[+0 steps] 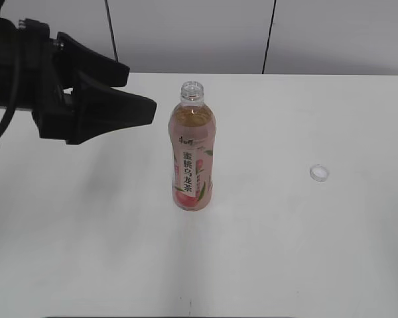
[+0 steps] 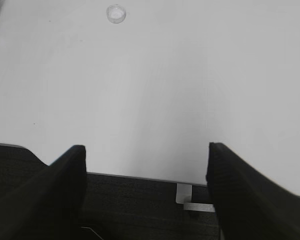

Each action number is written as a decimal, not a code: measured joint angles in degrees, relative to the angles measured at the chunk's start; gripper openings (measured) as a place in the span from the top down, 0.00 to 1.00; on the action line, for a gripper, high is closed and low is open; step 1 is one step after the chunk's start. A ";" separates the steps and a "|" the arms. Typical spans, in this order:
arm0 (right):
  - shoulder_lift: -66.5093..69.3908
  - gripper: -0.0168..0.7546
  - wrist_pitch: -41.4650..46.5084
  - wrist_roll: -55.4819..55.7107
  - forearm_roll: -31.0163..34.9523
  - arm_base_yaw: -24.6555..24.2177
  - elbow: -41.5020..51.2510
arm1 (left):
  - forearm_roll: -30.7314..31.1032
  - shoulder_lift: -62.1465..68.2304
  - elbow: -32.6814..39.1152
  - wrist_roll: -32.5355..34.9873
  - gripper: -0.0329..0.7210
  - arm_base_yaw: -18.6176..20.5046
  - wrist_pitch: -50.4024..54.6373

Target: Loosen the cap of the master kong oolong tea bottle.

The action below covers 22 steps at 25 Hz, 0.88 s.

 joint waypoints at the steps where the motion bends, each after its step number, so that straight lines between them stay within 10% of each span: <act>1: 0.00 0.25 0.00 0.00 0.00 0.00 0.00 | 1.41 -0.45 0.00 -1.34 0.18 0.00 -0.01; 10: 0.00 0.25 0.00 0.00 0.00 0.00 0.00 | 5.30 -1.11 0.00 -7.52 0.18 1.15 0.19; 22: 0.00 0.25 0.00 0.00 0.00 0.00 0.00 | 5.43 -1.11 0.00 -10.24 0.18 11.82 -1.23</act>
